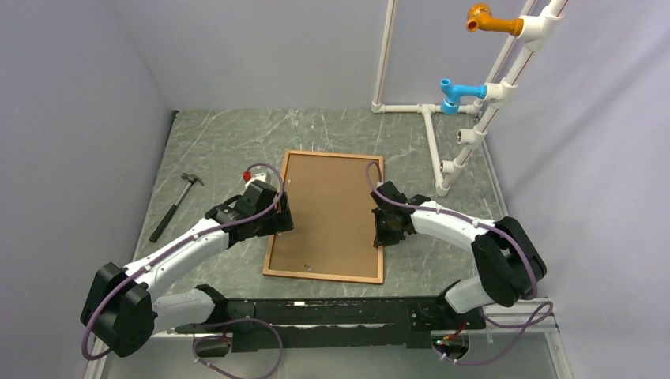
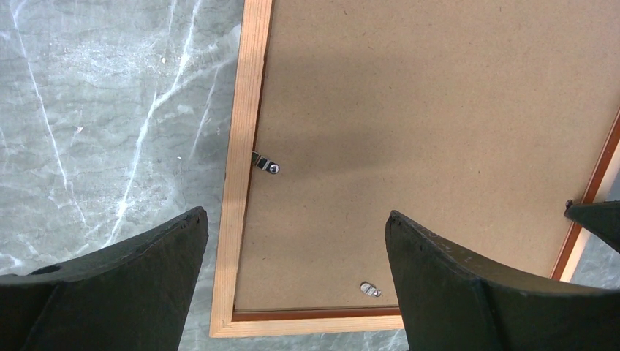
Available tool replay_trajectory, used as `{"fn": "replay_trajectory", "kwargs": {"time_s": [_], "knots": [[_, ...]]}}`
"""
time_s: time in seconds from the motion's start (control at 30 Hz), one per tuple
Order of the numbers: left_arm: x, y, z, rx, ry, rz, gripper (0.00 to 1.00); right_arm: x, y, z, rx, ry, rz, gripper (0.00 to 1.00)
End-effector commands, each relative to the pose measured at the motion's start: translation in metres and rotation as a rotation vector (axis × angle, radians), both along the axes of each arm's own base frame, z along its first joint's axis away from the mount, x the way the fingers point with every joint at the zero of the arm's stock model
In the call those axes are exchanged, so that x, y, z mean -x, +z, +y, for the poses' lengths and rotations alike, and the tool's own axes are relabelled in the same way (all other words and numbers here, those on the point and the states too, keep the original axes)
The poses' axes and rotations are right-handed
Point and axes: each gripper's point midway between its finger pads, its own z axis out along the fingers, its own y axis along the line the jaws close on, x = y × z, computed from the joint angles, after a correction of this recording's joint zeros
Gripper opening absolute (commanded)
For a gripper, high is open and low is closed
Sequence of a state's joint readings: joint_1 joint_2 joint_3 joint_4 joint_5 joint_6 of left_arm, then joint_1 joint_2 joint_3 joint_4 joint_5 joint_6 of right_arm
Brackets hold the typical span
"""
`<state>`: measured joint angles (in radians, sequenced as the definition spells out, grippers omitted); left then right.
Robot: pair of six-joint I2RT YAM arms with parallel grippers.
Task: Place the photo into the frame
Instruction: Install the photo frame at the center of the board.
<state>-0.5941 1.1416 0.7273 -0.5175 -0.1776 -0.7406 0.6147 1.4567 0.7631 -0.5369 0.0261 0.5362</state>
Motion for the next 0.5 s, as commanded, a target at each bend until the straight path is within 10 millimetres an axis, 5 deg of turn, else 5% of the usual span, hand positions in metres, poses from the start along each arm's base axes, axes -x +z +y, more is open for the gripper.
{"fn": "replay_trajectory", "kwargs": {"time_s": [0.0, 0.33, 0.47], "knots": [[-0.002, 0.004, 0.002, -0.003, -0.005, -0.021, 0.94, 0.006, -0.011, -0.021, 0.131, -0.002, 0.017, 0.0], [-0.002, 0.003, 0.004, -0.007, -0.003, -0.022, 0.94, -0.001, 0.001, -0.021, 0.128, -0.014, -0.024, 0.0], [-0.001, 0.003, 0.004, -0.008, -0.009, -0.018, 0.93, -0.004, 0.013, -0.01, 0.059, 0.0, -0.052, 0.42]]}}
